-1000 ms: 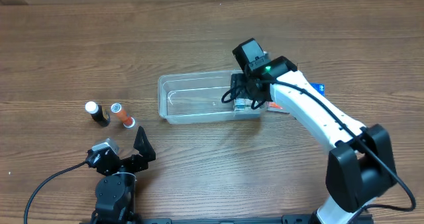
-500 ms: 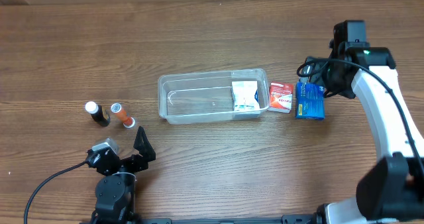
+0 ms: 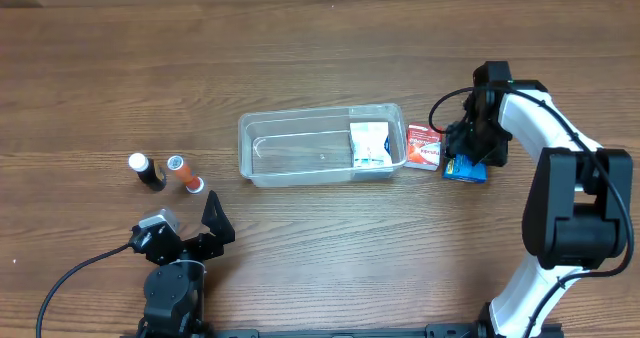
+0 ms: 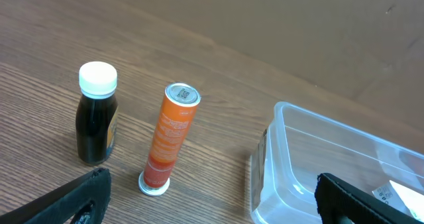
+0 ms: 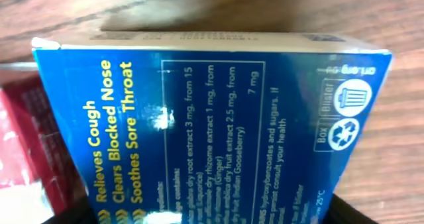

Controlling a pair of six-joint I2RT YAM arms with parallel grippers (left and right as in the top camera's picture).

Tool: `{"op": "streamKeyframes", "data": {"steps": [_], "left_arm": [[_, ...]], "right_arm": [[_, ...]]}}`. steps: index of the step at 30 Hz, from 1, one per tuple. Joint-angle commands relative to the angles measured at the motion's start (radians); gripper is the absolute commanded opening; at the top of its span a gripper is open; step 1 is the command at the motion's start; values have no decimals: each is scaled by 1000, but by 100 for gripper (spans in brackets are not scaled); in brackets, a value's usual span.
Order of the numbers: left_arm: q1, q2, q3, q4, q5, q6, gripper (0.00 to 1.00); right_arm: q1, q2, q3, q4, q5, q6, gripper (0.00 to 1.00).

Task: Pack container
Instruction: 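Move the right gripper back and grasp the blue box, then place the blue box into the container beside the white box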

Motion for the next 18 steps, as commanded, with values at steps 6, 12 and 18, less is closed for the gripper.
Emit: {"op": "streamKeyframes", "data": {"steps": [6, 12, 18], "left_arm": [[6, -9, -6, 4, -13, -10, 100], [6, -9, -6, 4, -14, -10, 100], [6, -9, -6, 4, -13, -10, 100]], "right_arm": [[101, -439, 92, -206, -42, 83, 60], [549, -566, 82, -28, -35, 247, 60], [668, -259, 81, 211, -9, 323, 61]]}}
